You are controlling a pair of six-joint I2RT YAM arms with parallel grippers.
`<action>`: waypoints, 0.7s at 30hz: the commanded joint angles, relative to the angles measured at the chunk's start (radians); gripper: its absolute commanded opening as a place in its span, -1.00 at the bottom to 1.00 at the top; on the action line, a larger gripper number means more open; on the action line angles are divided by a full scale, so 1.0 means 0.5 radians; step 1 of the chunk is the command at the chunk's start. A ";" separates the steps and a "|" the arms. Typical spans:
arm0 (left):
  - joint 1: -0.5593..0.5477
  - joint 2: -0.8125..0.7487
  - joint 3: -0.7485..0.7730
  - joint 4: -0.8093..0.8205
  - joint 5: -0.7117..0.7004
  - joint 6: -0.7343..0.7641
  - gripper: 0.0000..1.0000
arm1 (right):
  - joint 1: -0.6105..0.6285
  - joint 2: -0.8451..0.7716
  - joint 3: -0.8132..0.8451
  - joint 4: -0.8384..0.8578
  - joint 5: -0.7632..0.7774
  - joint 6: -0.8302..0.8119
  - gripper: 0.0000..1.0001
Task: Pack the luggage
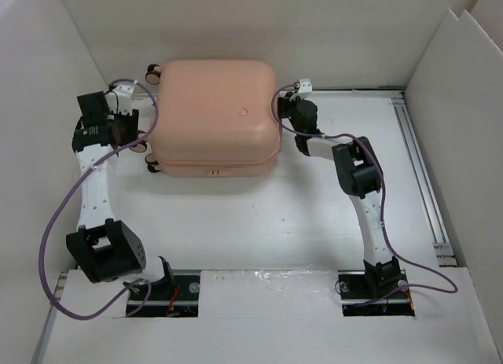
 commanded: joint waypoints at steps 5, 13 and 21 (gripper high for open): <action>0.097 -0.199 -0.467 -0.326 0.015 0.044 -0.57 | 0.042 -0.253 -0.239 0.316 0.030 0.049 -1.00; 0.097 0.500 -0.094 0.201 -0.012 -0.072 -0.23 | 0.104 -0.486 -0.671 0.528 0.030 0.049 -1.00; -0.062 0.728 0.318 0.438 -0.125 0.010 0.02 | 0.202 -0.869 -1.174 0.547 -0.126 0.049 -1.00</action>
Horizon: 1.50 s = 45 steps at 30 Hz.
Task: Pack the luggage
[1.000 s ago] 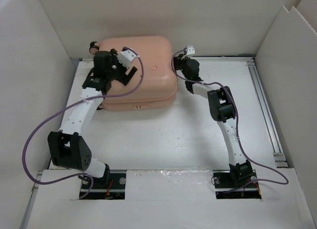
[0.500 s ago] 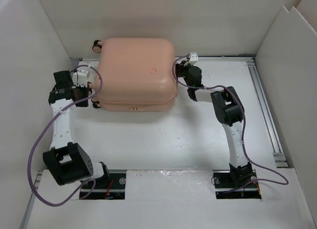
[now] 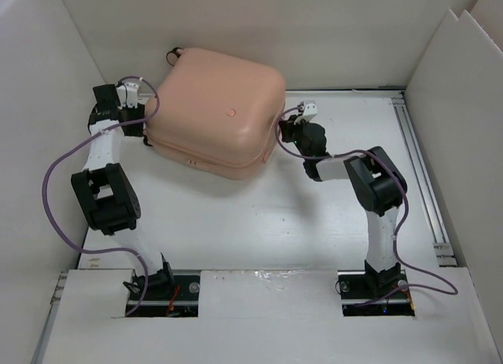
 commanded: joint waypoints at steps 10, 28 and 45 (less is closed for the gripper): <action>-0.504 -0.571 0.009 -0.128 0.210 0.656 0.22 | 0.406 -0.470 -0.482 0.184 -0.182 0.027 -1.00; -2.349 -0.590 -0.356 -0.277 -0.155 0.390 0.33 | -0.127 -0.581 -0.284 0.059 -0.850 0.027 -1.00; -2.463 0.367 -0.132 0.929 -1.538 0.420 0.64 | -0.431 -0.424 0.297 -0.242 -1.311 -0.095 -1.00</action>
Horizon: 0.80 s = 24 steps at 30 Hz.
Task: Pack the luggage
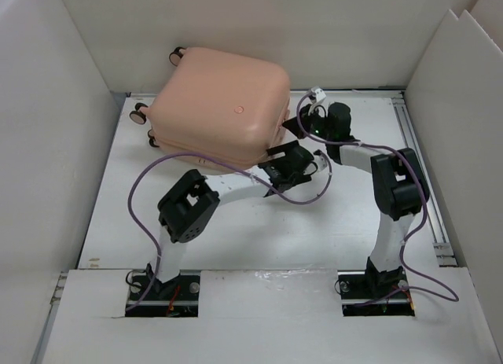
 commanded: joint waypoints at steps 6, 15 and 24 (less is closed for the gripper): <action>-0.015 0.440 0.361 0.519 -0.658 0.231 0.80 | -0.039 -0.039 0.282 0.460 -0.003 0.023 -1.00; 0.193 0.808 0.911 -0.173 -0.582 -0.066 0.77 | 0.001 -0.039 0.221 0.506 0.015 0.060 -1.00; 0.255 0.677 0.587 -0.545 -0.064 -0.036 -1.00 | -0.002 -0.020 0.221 0.457 0.141 0.060 -1.00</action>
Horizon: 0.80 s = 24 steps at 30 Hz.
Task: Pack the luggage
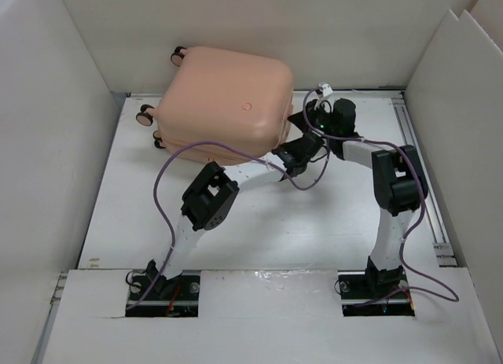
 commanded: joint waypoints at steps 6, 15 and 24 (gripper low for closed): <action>0.267 -0.392 -0.786 -0.412 0.613 0.098 -1.00 | 0.100 -0.140 0.065 0.395 0.160 -0.031 -1.00; 0.356 -1.200 -1.692 -0.345 0.834 0.555 -1.00 | 0.268 -0.281 -0.254 0.511 0.160 -0.031 -1.00; 0.374 -1.668 -1.788 -0.492 1.147 0.434 -1.00 | 0.348 -0.281 -0.387 0.687 0.218 0.034 -1.00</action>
